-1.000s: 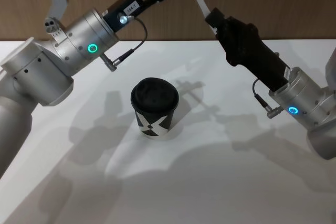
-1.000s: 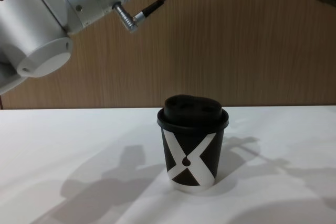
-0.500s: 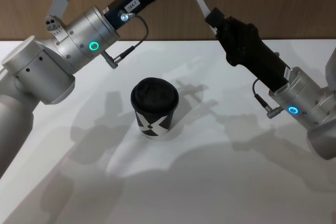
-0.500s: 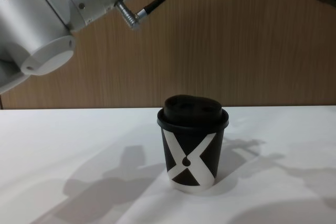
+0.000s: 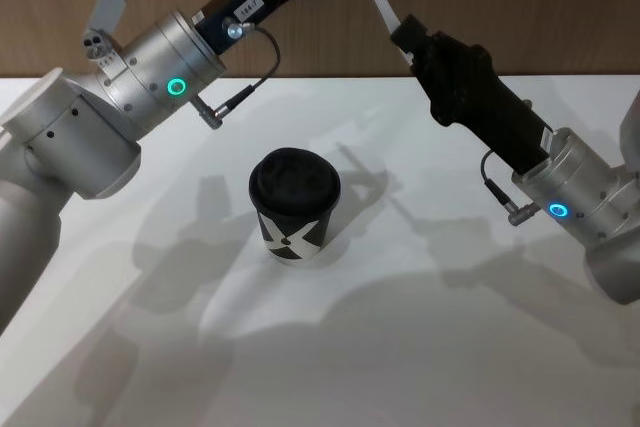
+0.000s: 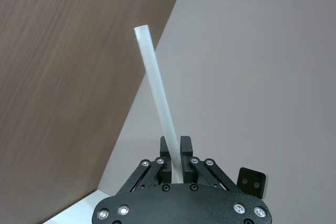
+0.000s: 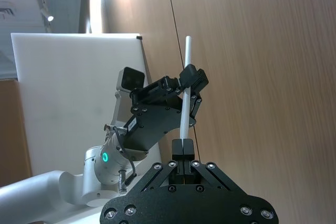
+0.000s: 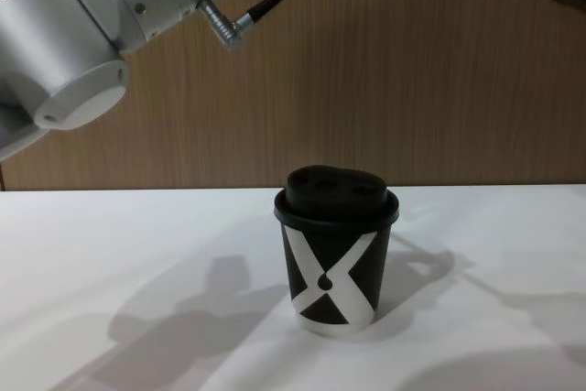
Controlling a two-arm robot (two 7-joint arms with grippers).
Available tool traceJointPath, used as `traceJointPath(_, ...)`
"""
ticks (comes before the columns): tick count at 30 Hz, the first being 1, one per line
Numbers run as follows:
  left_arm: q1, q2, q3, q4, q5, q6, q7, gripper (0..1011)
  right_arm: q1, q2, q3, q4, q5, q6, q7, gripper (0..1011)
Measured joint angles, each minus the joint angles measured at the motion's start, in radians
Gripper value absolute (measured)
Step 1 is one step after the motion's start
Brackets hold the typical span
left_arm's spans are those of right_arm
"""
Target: Pick up the straw with one hand, pass it to the other hand, and insert it into the cup.
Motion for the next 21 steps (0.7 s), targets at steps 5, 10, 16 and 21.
traceJointPath(5, 0.001, 0.005, 0.004, -0.004, 0.001, -0.007, 0.007, 78, 0.0, 0.0, 0.0, 0.0, 0.0, 0.0, 0.0, 6)
traceJointPath(10, 0.001, 0.008, 0.007, -0.007, 0.004, -0.014, 0.012, 52, 0.0, 0.0, 0.0, 0.0, 0.0, 0.0, 0.0, 14)
traceJointPath(16, 0.001, 0.014, 0.012, -0.012, 0.006, -0.022, 0.019, 17, 0.0, 0.0, 0.0, 0.0, 0.0, 0.0, 0.0, 141)
traceJointPath(21, 0.0, 0.019, 0.016, -0.016, 0.008, -0.027, 0.025, 11, 0.0, 0.0, 0.0, 0.0, 0.0, 0.0, 0.0, 271)
